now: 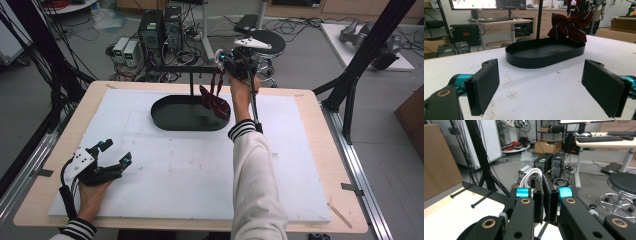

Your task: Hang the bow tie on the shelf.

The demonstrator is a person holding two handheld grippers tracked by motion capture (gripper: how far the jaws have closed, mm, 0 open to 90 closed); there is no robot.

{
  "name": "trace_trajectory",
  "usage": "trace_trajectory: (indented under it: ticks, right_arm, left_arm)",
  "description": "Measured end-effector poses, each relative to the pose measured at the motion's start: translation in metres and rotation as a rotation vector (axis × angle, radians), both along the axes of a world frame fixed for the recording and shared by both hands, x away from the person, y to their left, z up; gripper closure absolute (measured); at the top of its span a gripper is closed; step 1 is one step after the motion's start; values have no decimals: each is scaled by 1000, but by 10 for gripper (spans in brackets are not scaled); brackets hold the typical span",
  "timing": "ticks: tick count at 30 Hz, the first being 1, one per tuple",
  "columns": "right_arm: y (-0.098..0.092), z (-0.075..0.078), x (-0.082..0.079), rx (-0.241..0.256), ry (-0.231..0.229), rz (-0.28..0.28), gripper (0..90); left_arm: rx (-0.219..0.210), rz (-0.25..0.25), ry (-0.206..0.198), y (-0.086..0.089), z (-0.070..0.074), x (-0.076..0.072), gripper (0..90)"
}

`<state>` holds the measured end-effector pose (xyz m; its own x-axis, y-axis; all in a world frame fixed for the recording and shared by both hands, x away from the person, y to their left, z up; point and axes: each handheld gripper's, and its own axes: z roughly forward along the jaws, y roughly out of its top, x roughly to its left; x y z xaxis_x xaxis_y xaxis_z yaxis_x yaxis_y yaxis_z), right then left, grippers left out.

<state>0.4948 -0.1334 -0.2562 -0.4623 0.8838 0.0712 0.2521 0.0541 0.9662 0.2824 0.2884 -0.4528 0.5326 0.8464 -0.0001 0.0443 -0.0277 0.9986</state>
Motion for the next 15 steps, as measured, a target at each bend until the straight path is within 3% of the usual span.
trace_trajectory:
  ticks: [15]
  right_arm:
    - [-4,-21,17,2,66,-31,874]
  left_arm:
    - [-3,1,0,0,0,0,150]
